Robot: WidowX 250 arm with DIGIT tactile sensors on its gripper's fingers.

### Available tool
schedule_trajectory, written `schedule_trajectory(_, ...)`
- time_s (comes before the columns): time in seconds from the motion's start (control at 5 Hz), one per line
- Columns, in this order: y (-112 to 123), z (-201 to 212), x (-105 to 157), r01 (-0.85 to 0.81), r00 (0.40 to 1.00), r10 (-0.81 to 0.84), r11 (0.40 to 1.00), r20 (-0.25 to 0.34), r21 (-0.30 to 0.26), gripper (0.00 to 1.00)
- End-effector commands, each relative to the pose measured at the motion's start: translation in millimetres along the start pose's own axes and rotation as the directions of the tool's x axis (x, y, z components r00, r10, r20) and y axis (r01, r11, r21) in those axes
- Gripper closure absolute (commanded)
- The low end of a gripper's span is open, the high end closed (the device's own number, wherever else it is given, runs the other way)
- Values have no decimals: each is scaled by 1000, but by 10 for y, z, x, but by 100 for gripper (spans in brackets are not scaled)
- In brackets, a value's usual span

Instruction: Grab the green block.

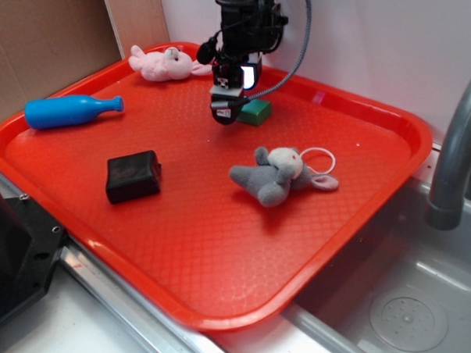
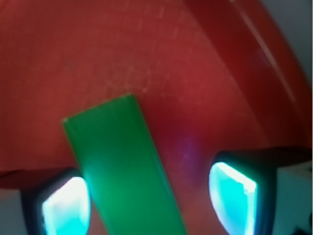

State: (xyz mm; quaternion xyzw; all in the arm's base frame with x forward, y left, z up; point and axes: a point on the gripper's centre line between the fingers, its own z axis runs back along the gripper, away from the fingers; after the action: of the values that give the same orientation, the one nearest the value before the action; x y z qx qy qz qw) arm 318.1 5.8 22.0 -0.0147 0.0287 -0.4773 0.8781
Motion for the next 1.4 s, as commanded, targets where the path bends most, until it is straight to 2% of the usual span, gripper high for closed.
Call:
schedule_trajectory(0.0, -3, -140, -79, -34, 998, 35, 999, -44, 16, 0)
schedule_trajectory(0.2, 6, -218, -132, -100, 993, 100, 995, -57, -1, 100)
schedule_trajectory(0.4, 5, -160, -131, -141, 989, 141, 990, -47, 2, 100)
schedule_trajectory(0.6, 26, 336, -197, -360, 933, 361, 932, -9, 39, 100)
schedule_trajectory(0.8, -188, 810, -403, -586, 808, 587, 793, 46, 166, 100)
schedule_trajectory(1.0, -601, 1272, -539, -774, 632, 761, 629, 145, 71, 100)
schedule_trajectory(1.2, -871, 1759, -579, -860, 500, 843, 510, 199, -1, 100)
